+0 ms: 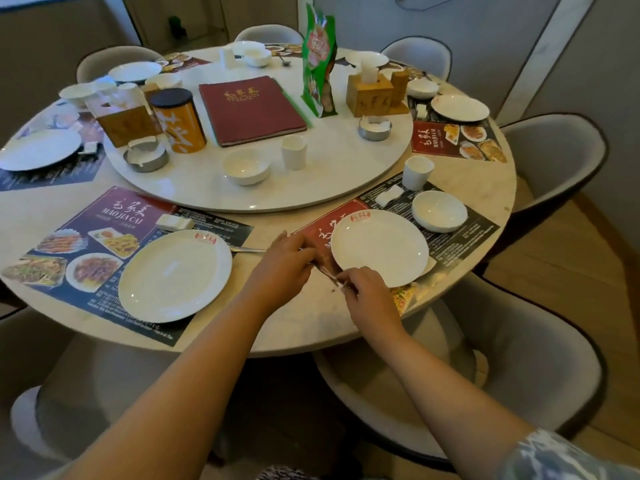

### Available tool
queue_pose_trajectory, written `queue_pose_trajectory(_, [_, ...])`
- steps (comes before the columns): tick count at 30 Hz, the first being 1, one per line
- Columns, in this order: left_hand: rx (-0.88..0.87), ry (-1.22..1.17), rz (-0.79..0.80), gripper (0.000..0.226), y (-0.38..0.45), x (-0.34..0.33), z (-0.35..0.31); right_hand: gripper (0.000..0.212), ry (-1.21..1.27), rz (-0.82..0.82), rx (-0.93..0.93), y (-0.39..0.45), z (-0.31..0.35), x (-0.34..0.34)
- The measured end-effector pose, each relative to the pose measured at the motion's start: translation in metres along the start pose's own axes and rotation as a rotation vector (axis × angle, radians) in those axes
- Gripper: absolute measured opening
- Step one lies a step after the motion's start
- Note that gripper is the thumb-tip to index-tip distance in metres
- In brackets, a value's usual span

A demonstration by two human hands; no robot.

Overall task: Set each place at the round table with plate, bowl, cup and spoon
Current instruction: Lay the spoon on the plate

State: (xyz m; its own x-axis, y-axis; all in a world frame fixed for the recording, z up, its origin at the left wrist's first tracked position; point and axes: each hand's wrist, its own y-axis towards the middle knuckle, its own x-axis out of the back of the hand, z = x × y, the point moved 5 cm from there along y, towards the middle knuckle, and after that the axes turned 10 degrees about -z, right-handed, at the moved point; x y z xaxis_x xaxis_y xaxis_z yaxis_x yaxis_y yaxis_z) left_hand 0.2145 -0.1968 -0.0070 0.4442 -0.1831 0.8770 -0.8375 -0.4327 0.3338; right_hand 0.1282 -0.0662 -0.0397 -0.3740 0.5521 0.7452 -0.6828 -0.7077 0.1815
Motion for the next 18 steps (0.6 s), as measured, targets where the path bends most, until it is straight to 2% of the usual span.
queue_pose_trajectory(2, [-0.026, -0.007, -0.037, 0.027, 0.019, 0.000, -0.014, 0.021, 0.031, -0.033, -0.055, 0.004, -0.010, 0.016])
queue_pose_trajectory(4, [0.017, -0.057, -0.105, 0.043, 0.033, -0.004, -0.027, 0.023, 0.054, -0.065, -0.150, 0.008, -0.026, 0.032])
queue_pose_trajectory(8, [0.353, -0.358, -0.166, 0.068, 0.038, -0.038, -0.035, 0.022, 0.195, -0.127, -0.421, 0.008, -0.067, 0.052])
queue_pose_trajectory(12, [0.596, -0.481, -0.083, 0.067, 0.024, -0.082, -0.036, 0.015, 0.377, -0.139, -0.662, 0.003, -0.097, 0.053])
queue_pose_trajectory(18, [0.684, -0.506, -0.117, 0.055, 0.010, -0.097, -0.042, 0.022, 0.441, -0.185, -0.764, 0.006, -0.111, 0.047])
